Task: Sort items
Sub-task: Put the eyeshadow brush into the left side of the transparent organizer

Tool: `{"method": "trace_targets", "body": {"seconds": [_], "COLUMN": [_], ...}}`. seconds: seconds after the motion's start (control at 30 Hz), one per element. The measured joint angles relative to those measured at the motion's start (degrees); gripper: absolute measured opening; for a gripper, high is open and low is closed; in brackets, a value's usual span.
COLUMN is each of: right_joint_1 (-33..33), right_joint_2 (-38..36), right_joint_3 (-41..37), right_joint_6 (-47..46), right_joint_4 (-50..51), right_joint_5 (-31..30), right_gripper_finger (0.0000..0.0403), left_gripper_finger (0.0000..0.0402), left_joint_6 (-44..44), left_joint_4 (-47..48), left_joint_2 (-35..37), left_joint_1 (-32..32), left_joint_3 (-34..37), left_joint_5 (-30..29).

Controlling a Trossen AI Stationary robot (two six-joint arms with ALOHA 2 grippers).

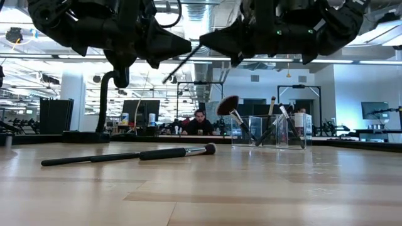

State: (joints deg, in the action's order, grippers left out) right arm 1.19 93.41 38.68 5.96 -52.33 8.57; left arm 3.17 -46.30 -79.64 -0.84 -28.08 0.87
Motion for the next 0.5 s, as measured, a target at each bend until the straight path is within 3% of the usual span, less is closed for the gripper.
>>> {"method": "trace_targets", "body": {"seconds": [0.27, 0.5], "right_joint_1": [1.0, -1.0], "right_joint_2": [-3.8, -18.5], "right_joint_3": [0.0, 0.0], "right_joint_6": [0.0, 0.0], "right_joint_4": [12.9, 36.3], "right_joint_5": [-3.4, -23.3], "right_gripper_finger": [0.0008, 0.0021], "left_gripper_finger": [0.0099, 0.0098], "left_joint_6": [0.0, -0.4], "left_joint_4": [0.7, 1.5], "left_joint_2": [0.0, 0.0], "left_joint_1": [0.0, 0.0], "left_joint_3": [0.0, 0.0], "left_joint_5": [0.0, 0.2]}}
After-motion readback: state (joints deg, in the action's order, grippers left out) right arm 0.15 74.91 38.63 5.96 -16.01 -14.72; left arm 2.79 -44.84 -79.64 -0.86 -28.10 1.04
